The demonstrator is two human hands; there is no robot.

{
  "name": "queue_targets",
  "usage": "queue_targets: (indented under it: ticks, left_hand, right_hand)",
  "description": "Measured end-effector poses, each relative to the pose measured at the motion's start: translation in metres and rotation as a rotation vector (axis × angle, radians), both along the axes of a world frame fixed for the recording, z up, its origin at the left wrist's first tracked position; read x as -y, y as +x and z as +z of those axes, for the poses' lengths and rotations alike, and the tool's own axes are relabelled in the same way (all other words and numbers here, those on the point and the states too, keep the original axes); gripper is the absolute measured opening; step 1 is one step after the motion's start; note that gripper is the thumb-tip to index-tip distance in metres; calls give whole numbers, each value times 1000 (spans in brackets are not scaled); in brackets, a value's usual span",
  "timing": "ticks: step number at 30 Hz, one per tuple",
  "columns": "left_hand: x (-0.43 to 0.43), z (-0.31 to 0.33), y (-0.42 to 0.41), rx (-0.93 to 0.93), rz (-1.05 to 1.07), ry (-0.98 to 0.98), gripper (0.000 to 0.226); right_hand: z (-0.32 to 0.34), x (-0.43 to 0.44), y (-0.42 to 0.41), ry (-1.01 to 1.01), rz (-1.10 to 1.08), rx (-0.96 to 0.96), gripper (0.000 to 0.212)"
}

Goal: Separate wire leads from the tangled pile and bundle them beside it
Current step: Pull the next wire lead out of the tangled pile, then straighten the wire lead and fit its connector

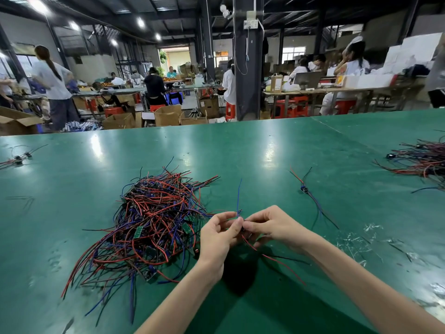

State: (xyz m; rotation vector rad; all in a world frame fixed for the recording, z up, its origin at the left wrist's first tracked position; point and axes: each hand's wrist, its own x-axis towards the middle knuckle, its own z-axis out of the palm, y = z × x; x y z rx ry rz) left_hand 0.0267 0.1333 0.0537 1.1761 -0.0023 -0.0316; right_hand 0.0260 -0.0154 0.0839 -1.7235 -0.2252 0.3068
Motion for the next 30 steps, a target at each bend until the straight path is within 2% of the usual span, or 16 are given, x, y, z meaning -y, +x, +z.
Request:
queue_targets:
  ticks: [3,6,9,10,12,13,15,17,19,23,25,27,30]
  left_hand:
    - [4,-2,1,14,40,-31,11]
    - [7,-7,5,22,75,-35,8]
    - [9,-11,4,67,65,46,11]
    - [9,-12,4,76,58,81,12]
    - [8,-14,6,82,49,116,12]
    - [8,-14,7,81,49,121,12]
    - [8,-15,8,78,55,135,12]
    - [9,-16,9,88,59,164,12]
    - [10,-16,8,107,58,199,13]
    - [11,-17,6,118,39,252,17]
    - [12,-16,5,116,29,262,19]
    - [12,-15,4,118,25,272,21]
    - [12,-13,2,112,14,238,23]
  right_hand:
    - [5,4,11,34,-50,-150,12]
    - [12,8,48,49,-202,-278,11]
    - [31,4,110,148,-379,-233,5]
    - [40,2,131,217,-428,-197,12]
    - [56,2,166,317,-456,-150,52]
    - [61,1,177,291,-443,-159,67]
    - [61,2,192,120,-415,-206,78]
    - [53,3,204,-182,-405,-180,74]
    - [45,0,207,-367,-380,-98,65]
    - [33,-18,191,-579,-236,0,35]
    - [30,-36,179,-733,-141,132,30]
    - [28,-59,168,-869,-40,287,37]
    - [25,-97,151,-918,166,403,54]
